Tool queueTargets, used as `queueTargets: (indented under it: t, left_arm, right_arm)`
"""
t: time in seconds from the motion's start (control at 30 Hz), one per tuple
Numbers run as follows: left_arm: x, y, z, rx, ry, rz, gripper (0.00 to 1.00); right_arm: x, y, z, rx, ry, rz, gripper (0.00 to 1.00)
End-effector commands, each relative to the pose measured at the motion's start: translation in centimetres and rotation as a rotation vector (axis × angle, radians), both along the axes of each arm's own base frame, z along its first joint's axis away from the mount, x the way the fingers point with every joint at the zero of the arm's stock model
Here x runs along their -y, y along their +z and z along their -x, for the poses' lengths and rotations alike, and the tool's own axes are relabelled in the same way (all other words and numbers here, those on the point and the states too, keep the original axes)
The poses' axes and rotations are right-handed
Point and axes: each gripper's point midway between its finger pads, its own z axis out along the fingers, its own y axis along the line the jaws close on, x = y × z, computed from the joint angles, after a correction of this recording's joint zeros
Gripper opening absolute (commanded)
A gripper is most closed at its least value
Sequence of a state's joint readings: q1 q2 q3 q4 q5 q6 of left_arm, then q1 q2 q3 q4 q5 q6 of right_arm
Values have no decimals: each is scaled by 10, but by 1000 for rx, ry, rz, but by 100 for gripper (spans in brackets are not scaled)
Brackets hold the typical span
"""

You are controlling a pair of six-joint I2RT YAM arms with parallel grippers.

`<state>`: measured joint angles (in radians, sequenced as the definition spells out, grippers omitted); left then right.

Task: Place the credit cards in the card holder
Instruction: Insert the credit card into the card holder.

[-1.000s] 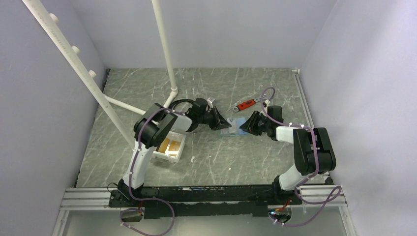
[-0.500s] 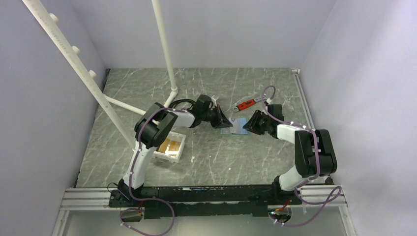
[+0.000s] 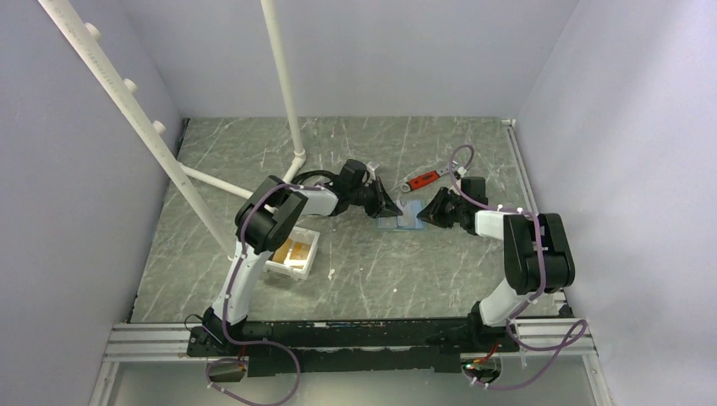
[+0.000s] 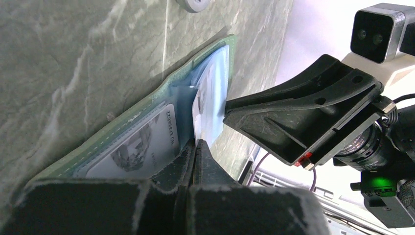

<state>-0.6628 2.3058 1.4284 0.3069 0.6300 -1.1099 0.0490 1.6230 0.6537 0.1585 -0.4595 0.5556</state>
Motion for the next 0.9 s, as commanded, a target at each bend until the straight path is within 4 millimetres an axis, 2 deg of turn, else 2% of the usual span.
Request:
queueTargets:
  t: [0.0, 0.1, 0.27, 0.6, 0.73, 0.87]
  left_arm:
    - [10, -12, 14, -14, -18, -37, 0]
    - [7, -13, 12, -10, 27, -72, 0]
    - [3, -13, 8, -4, 71, -125, 14]
    - [28, -5, 18, 39, 9, -130, 21]
    - [25, 0, 22, 80, -33, -160, 32]
    - [10, 4, 23, 115, -36, -242, 48]
  right_arm:
    - [-7, -11, 7, -30, 27, -20, 21]
    - [-8, -10, 10, -27, 26, -24, 20]
    - [-11, -7, 13, -23, 30, -54, 17]
    - [-21, 0, 18, -18, 50, -123, 16]
    - [-18, 2, 17, -12, 48, -111, 16]
    - [-8, 2, 16, -6, 21, -82, 16]
